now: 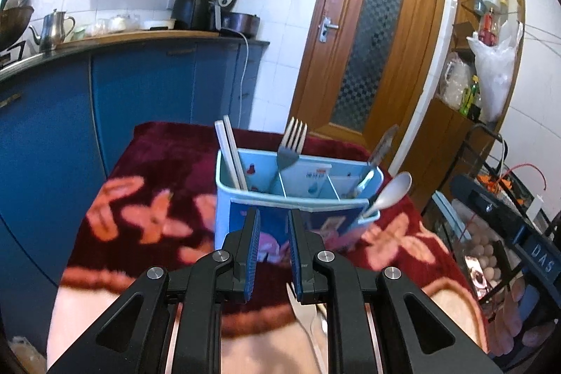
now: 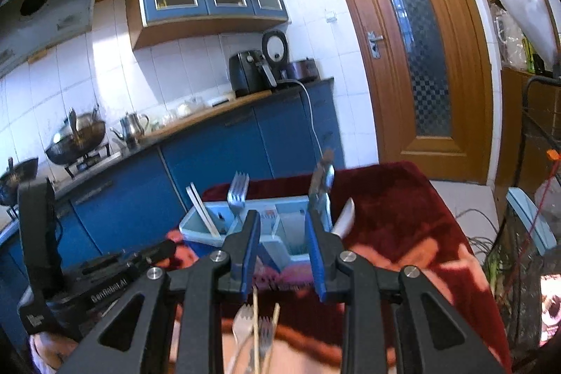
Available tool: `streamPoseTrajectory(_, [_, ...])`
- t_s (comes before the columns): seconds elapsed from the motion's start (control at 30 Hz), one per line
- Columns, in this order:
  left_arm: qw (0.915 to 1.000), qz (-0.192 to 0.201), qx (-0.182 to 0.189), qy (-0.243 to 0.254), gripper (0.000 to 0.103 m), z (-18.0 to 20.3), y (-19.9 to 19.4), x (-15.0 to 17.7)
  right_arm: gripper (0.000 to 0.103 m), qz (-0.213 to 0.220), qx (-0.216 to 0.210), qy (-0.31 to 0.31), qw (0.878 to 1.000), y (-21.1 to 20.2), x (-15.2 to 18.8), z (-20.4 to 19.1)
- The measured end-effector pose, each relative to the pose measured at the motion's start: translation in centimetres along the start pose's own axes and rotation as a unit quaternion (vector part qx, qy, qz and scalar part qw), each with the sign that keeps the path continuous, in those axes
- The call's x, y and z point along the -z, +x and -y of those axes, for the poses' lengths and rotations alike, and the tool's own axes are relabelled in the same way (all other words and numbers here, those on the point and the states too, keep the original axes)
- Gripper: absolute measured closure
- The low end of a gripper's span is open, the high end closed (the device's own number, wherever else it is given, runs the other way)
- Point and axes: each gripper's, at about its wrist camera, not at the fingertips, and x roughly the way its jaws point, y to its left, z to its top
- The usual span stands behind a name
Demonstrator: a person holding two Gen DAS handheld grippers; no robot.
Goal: Organize utensils
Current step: 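Grasp a white plastic fork with the left gripper while the right gripper returns to the cutlery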
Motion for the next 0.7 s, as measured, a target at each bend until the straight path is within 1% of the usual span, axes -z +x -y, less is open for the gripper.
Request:
streamPoseTrajectory(0.2, [0.9995,-0.029,0.006,0.004,0.087,0.5,0.3,1.7,0.074,-0.030,0.012,0.013,0.999,-0.2,2.0,1.1])
streamPoseTrajectory(0.3, [0.9985,-0.055,0.009,-0.001,0.087,0.6,1.1,2.7,0.074,-0.043,0.014,0.024,0.999,-0.1,3.0,1.9])
streamPoseTrajectory(0.43, [0.9969,-0.077,0.013,-0.002,0.087,0.8,2.2,3.7,0.074,-0.062,0.017,0.034,0.997,0.1,4.2,2.8])
streamPoseTrajectory(0.7, [0.9901,-0.137,0.030,-0.014,0.087,1.3,4.9,5.5,0.074,-0.089,0.017,0.050,0.995,0.6,6.0,4.1])
